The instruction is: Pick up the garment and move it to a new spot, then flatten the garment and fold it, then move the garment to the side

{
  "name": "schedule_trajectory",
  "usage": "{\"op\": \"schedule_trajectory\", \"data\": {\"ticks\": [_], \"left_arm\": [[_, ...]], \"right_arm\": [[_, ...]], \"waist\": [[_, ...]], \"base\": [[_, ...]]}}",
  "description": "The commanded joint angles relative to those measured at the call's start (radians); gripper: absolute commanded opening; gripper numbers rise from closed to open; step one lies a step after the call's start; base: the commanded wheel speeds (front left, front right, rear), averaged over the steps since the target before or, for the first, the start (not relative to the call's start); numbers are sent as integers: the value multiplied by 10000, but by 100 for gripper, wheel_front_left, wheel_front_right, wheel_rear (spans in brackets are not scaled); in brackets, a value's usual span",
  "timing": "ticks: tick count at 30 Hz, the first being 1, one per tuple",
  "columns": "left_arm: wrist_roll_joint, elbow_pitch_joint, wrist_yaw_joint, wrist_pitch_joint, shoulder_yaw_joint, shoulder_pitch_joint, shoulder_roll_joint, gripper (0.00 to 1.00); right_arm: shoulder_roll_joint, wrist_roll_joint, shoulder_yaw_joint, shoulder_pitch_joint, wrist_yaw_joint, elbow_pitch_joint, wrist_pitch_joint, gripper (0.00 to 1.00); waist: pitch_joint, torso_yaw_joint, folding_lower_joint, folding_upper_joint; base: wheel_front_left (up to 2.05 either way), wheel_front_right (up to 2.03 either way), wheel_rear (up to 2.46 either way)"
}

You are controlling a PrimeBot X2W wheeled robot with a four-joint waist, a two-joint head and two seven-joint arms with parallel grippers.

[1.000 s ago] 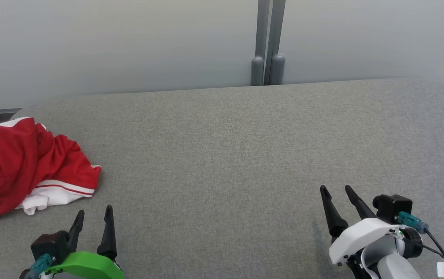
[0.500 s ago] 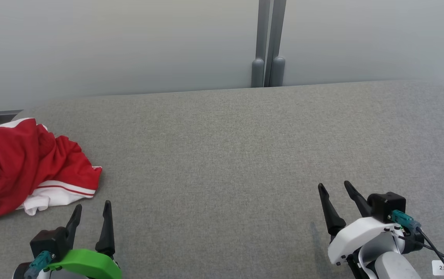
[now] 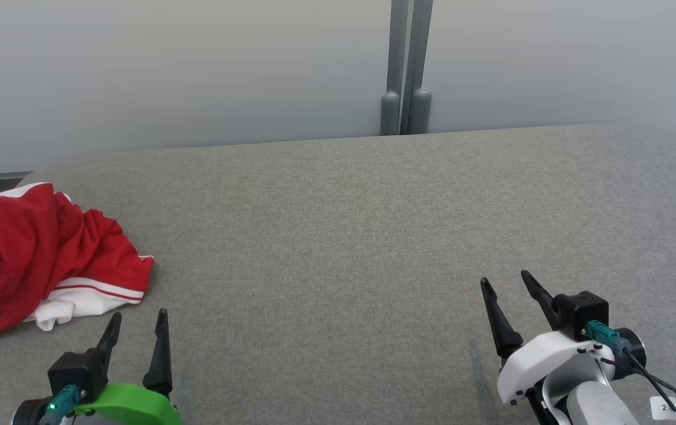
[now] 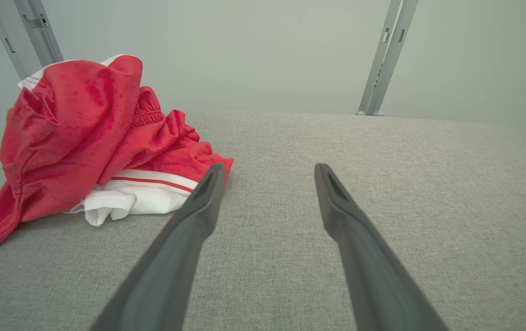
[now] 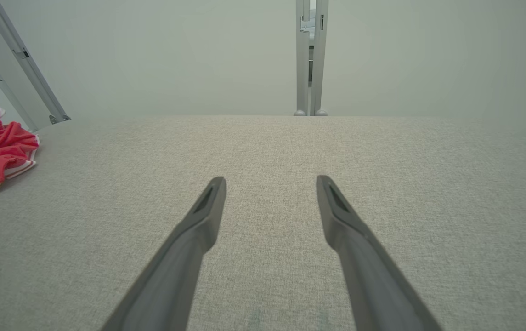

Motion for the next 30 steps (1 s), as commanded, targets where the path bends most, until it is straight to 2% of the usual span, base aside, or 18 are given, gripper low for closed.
{"op": "schedule_trajectory", "data": {"ticks": [1, 21, 30], "left_arm": [[28, -49, 48, 30, 3, 177, 62, 100], [-210, -330, 246, 154, -98, 215, 107, 100], [-199, -498, 457, 280, -134, 334, 171, 100]], "right_arm": [[-40, 11, 19, -64, 2, -18, -55, 100], [-37, 307, -19, -155, 2, 170, -232, 100], [-34, 603, 207, -144, 2, 232, -356, 100]], "waist": [[10, 2, 0, 0], [46, 79, 0, 0], [-37, 1014, 0, 0]], "base": [[0, 0, 0], [0, 0, 0], [0, 0, 0]]}}
